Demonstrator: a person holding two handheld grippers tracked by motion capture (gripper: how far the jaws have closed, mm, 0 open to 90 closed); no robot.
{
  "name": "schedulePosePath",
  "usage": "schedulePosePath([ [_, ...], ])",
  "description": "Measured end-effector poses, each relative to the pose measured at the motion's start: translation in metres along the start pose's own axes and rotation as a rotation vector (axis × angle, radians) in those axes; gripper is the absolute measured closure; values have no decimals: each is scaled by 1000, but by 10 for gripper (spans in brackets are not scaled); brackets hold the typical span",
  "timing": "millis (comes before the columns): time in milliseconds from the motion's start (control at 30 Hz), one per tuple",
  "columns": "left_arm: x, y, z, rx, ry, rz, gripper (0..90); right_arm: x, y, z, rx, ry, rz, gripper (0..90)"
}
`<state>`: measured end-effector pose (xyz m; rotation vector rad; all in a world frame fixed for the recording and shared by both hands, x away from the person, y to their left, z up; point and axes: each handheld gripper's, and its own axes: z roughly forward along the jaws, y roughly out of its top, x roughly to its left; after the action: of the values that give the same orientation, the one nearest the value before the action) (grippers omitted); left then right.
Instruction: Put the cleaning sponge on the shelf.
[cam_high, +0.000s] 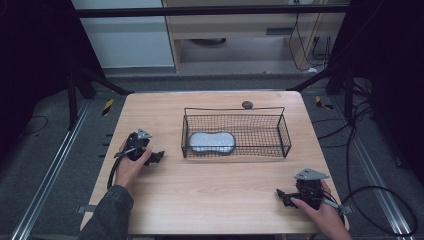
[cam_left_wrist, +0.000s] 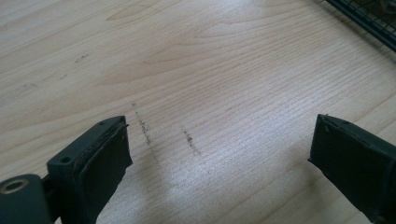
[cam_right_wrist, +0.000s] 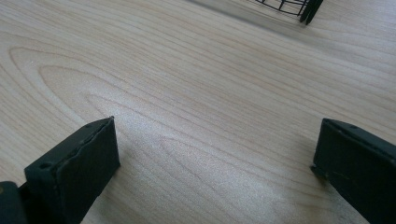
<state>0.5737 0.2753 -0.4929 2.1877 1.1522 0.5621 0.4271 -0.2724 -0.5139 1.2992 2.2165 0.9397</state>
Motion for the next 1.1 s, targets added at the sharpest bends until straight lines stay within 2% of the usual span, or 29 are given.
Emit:
schedulePosePath([
  [267, 4, -6, 4, -9, -3, -31, 40, 0, 0, 0, 0, 0, 0, 4],
  [433, 5, -6, 6, -13, 6, -29, 39, 0, 0, 0, 0, 0, 0, 3],
  [667, 6, -8, 7, -28, -4, -41, 33, 0, 0, 0, 0, 0, 1, 3],
  [800, 8, -12, 9, -48, -23, -76, 26, 0, 0, 0, 0, 0, 0, 4],
  [1100, 8, -12, 9, -48, -14, -81, 6, 0, 0, 0, 0, 0, 0, 3],
])
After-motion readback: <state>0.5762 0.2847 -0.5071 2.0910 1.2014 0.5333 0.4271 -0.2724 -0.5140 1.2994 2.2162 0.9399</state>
